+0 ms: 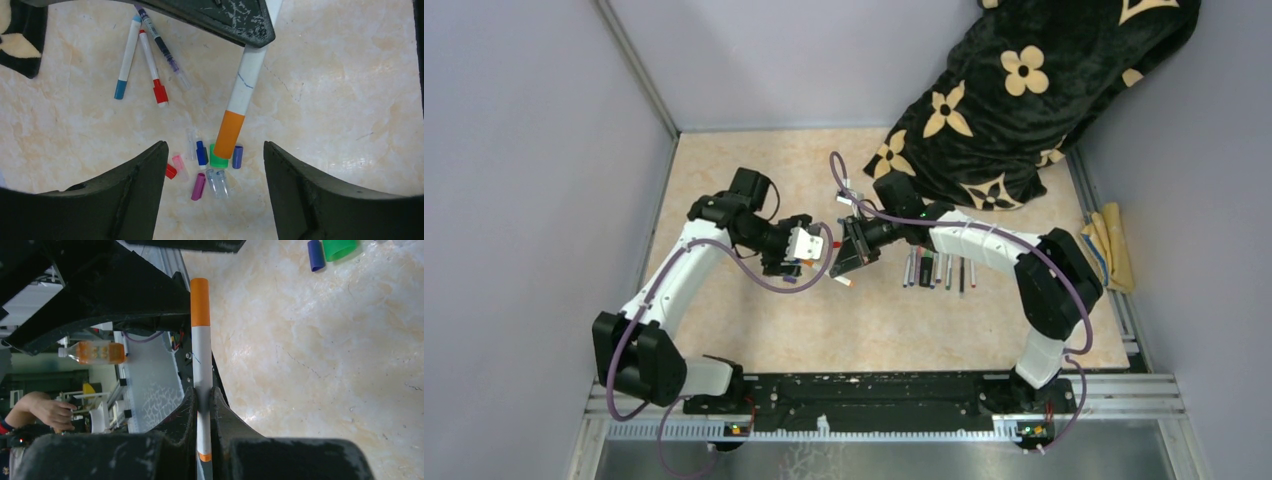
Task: Open the pen caps
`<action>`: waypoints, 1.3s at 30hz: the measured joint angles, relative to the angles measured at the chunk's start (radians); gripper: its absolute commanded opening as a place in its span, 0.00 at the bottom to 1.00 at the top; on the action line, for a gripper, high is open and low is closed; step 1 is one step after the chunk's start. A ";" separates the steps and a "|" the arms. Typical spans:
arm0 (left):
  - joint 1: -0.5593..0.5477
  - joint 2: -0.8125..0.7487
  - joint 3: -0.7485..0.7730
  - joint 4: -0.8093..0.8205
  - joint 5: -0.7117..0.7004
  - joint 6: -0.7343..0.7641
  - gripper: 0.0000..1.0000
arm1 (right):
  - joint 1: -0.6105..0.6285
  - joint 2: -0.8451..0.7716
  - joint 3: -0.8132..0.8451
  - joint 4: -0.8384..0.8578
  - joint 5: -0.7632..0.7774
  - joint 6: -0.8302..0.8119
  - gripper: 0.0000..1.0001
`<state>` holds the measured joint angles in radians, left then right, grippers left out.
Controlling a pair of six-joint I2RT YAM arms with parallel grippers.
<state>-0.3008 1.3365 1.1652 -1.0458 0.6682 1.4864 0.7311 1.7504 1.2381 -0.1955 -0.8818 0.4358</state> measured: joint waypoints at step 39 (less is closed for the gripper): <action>-0.115 -0.014 -0.043 0.007 -0.186 -0.002 0.00 | 0.019 0.101 -0.043 0.311 -0.032 0.219 0.13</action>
<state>-0.4160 1.3220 1.1217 -1.0389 0.4820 1.4849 0.7506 1.8511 1.1946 0.1158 -0.9142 0.6552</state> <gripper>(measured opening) 0.068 0.052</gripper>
